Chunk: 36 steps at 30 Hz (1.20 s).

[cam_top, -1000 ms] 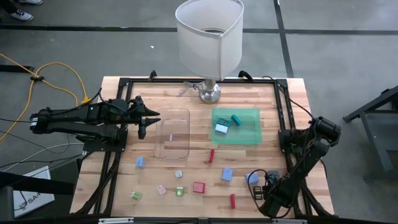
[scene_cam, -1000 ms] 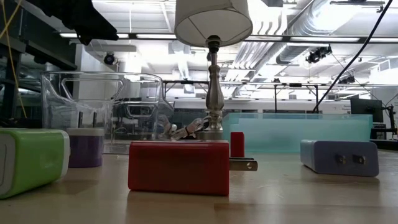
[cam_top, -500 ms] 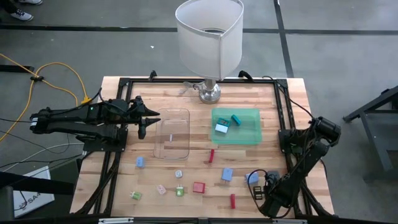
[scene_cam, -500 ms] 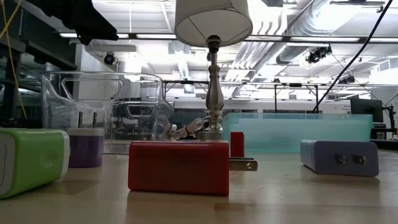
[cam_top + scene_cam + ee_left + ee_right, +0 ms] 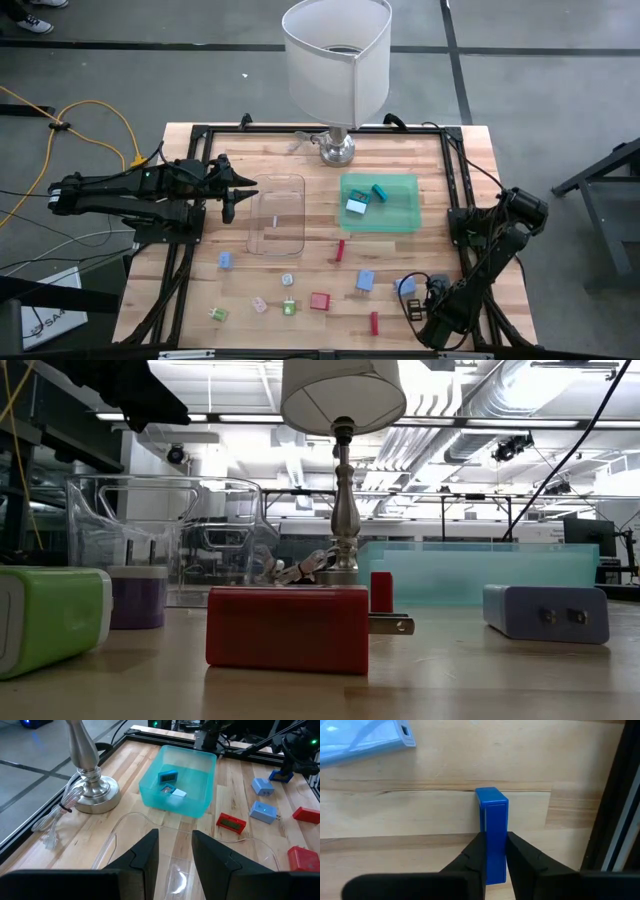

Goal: Pick & Place Office items
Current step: Put the dark blue timer into the green bin

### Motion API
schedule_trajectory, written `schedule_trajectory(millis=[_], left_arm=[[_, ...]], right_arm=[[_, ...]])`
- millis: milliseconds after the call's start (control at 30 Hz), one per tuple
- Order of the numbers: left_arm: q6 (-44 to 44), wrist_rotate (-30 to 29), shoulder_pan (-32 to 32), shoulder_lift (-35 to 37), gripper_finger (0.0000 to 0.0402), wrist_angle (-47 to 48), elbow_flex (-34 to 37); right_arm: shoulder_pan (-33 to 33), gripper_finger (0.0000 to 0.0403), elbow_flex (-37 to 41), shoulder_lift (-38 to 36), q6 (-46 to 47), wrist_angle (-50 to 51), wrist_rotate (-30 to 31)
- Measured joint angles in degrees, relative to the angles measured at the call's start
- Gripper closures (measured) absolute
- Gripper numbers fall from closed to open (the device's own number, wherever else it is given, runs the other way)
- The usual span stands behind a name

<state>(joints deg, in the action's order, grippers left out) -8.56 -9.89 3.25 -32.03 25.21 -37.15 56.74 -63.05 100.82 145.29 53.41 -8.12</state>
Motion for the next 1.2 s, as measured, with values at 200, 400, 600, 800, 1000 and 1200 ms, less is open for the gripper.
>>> schedule_trajectory(millis=[200, 400, 600, 800, 1000, 1200], left_arm=[[0.0, -0.02, 0.02, 0.0, 0.0291, -0.01, -0.02], [0.0, -0.02, 0.0, 0.0, 0.0291, -0.02, -0.02], [0.0, 0.0, 0.0, 0.0, 0.0291, -0.01, -0.02], [0.0, -0.02, 0.02, 0.0, 0.0291, 0.0, 0.0], [0.0, -0.01, 0.0, 0.0, 0.0291, 0.0, -0.01], [0.0, 0.0, 0.0, 0.0, 0.0291, -0.01, -0.02]], right_arm=[[0.0, 0.0351, 0.0, 0.0, -0.16, -0.04, 0.0], [-0.25, 0.0364, 0.02, -1.49, -2.54, 0.87, 0.61], [-2.04, 0.0361, -3.14, -2.87, -6.8, 8.24, 0.65], [-4.68, 0.0363, -8.38, -4.2, -12.13, 17.4, 2.15], [-8.4, 0.036, -9.91, -5.69, -18.33, 19.8, 8.59], [-13.82, 0.0362, -9.9, -5.9, -26.98, 20.13, 13.46]])
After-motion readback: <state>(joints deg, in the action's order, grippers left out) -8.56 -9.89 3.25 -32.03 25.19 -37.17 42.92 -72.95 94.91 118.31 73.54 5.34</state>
